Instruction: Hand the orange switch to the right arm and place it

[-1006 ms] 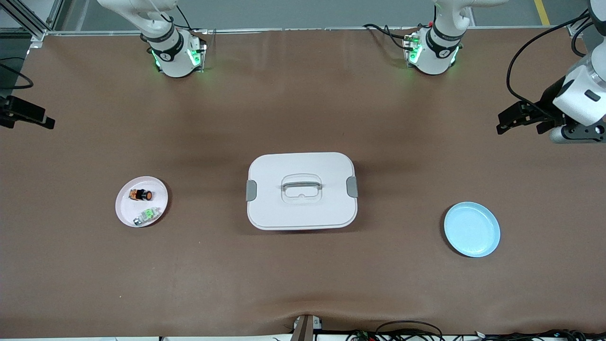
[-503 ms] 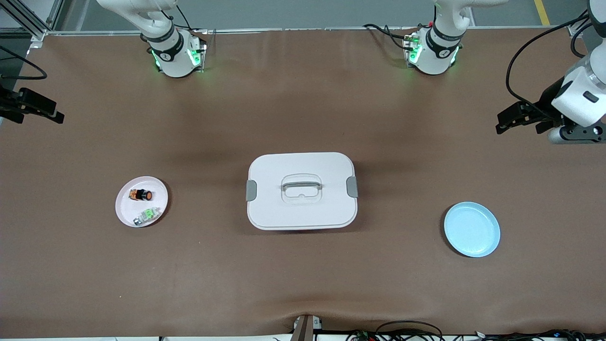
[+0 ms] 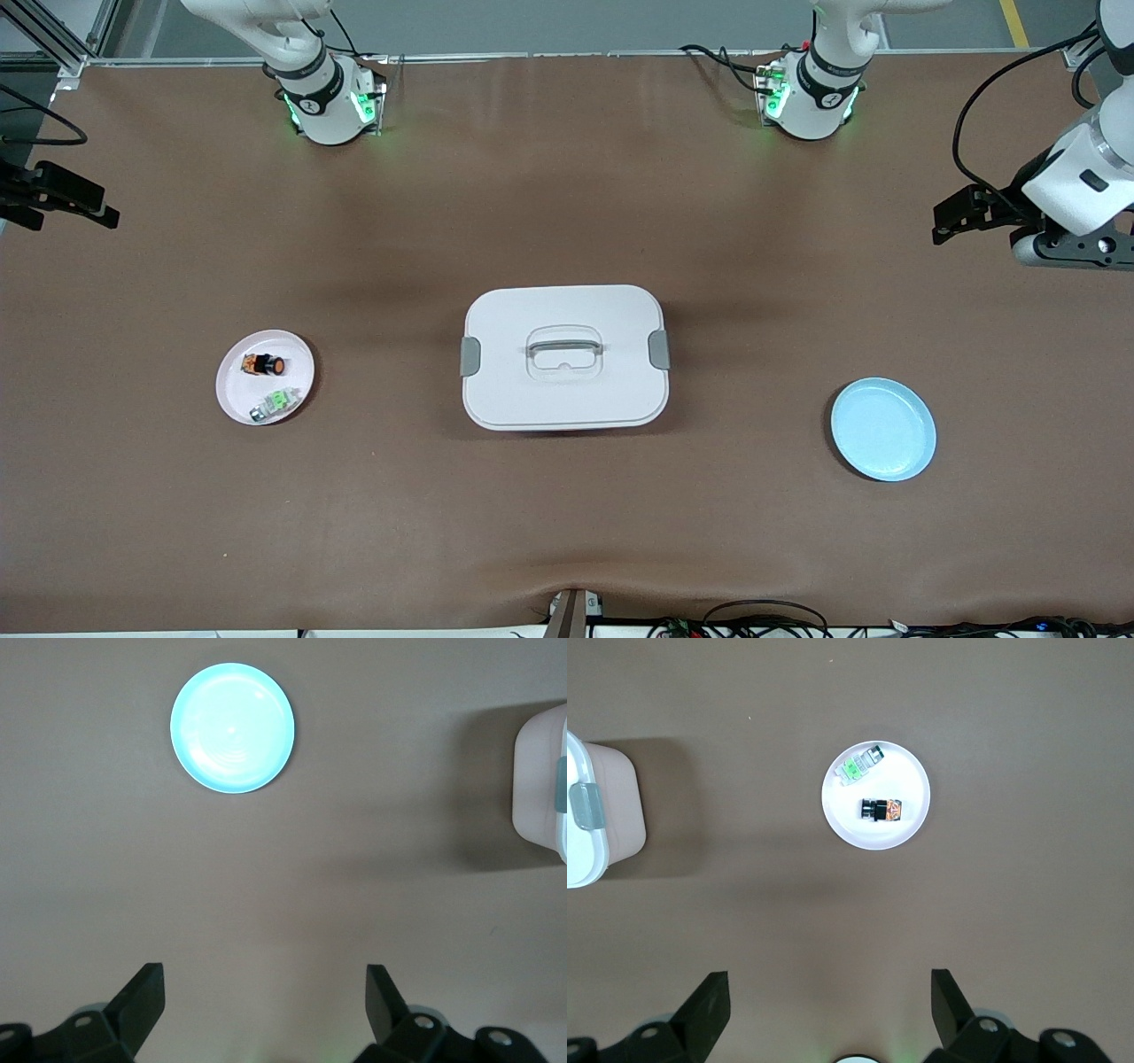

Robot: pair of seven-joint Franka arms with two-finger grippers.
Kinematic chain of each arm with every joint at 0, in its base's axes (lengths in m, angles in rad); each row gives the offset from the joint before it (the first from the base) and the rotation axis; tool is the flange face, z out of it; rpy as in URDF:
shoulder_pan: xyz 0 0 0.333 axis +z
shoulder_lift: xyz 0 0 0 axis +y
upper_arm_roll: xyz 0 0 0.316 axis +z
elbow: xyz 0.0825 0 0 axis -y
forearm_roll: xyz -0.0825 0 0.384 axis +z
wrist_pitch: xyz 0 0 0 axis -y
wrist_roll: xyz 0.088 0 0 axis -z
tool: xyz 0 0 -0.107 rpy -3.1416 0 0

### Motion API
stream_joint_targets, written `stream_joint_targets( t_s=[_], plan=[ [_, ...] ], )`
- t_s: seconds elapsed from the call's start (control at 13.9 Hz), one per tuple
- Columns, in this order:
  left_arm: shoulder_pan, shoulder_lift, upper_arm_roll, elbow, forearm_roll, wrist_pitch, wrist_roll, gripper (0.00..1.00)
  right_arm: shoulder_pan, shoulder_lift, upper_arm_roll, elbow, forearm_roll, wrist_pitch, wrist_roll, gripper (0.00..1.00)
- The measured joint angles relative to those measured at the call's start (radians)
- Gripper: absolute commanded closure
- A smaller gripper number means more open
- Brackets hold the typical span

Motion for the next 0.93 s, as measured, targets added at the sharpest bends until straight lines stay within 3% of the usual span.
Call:
stream_joint_targets(
  t_s=[0.93],
  plan=[
    [0.0, 0.0, 0.0, 0.001, 0.0, 0.0, -0.023, 0.0, 0.007, -0.013, 0.005, 0.008, -0.001, 0.031, -0.01, 0.0]
  ],
)
